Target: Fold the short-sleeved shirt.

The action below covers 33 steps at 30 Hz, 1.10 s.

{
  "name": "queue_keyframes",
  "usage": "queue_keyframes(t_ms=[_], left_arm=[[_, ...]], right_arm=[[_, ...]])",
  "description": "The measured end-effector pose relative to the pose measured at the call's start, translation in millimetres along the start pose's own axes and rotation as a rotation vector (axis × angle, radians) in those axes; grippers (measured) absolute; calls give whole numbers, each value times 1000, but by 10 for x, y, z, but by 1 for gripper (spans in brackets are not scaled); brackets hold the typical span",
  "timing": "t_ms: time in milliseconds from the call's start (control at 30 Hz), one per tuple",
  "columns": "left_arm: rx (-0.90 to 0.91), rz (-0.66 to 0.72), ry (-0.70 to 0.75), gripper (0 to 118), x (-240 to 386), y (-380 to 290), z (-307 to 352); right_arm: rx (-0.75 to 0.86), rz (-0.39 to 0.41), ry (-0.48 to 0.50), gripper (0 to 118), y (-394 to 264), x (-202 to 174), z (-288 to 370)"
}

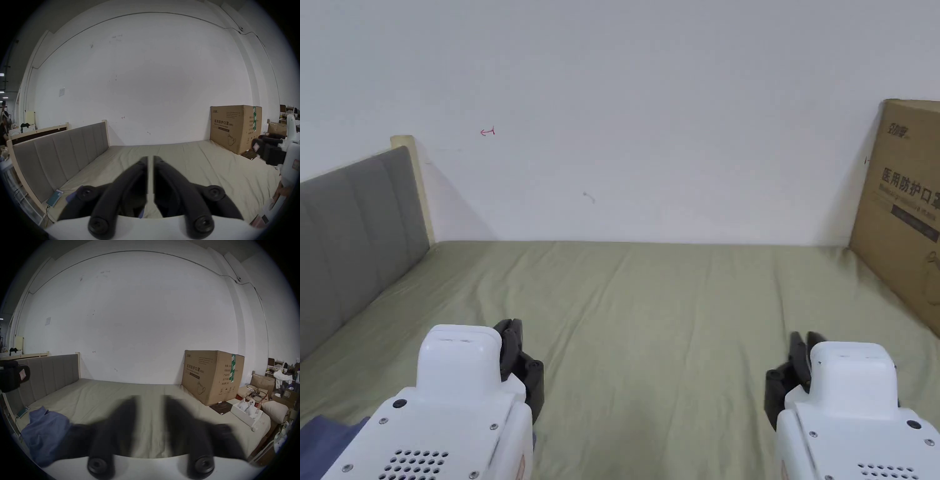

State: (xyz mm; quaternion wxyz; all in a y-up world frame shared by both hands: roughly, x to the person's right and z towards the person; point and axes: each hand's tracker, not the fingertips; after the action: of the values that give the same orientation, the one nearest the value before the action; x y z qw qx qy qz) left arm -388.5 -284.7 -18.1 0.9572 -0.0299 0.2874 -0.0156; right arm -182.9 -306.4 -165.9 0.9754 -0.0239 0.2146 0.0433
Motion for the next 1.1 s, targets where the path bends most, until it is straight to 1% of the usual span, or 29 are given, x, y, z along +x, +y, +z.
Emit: queue_keyframes(t_ms=[33, 67, 100, 133, 200, 267, 300, 433, 500, 567, 600, 667, 700, 867, 967, 1100], left_arm=[[-8, 21, -27, 3, -10, -7, 13], [-11, 37, -30, 0, -19, -13, 20], [-14, 46, -31, 0, -14, -17, 20], [-29, 49, -39, 0, -12, -22, 2], [-42, 50, -43, 0, -10, -29, -15], [-49, 37, -37, 0, -4, -39, -30], [-49, 28, -34, 0, -3, -38, -31], [-46, 56, -40, 0, -41, -10, -34], [-42, 42, -25, 0, -60, 17, -27], [-33, 45, -15, 0, -123, 47, 2], [-32, 49, -4, 0, -180, 66, 21], [-33, 55, 59, 0, -317, 82, 85], [-38, 58, 91, 0, -405, 86, 118], [-58, 47, 279, 0, -872, 84, 370], [-72, 65, 355, 0, -1094, 62, 540], [-94, 81, 413, 0, -1282, 5, 643]], right_arm=[[-8, -1, -6, 8, -15, 0, 19], [-14, -12, 16, 7, -30, 22, 26], [-24, -28, 33, 5, -33, 22, 25], [-23, -41, 28, 0, -38, 24, 21], [-18, -49, 18, 0, -40, 28, 24], [-16, -41, 36, 0, -24, 33, 26], [-14, -40, 28, 0, -21, 32, 27], [-34, -58, 46, 0, 4, 62, -9], [-41, -58, 43, 0, 9, 46, -32], [-49, -71, 102, 0, 26, 30, -50], [-47, -72, 112, 0, 42, -9, -63], [-41, -53, 168, 0, 77, -140, -93], [-36, -48, 175, 0, 93, -219, -88], [-36, -51, 365, 0, 141, -717, -104], [-38, -31, 461, 0, 140, -1014, -82], [-53, -3, 520, 0, 121, -1287, -50]])
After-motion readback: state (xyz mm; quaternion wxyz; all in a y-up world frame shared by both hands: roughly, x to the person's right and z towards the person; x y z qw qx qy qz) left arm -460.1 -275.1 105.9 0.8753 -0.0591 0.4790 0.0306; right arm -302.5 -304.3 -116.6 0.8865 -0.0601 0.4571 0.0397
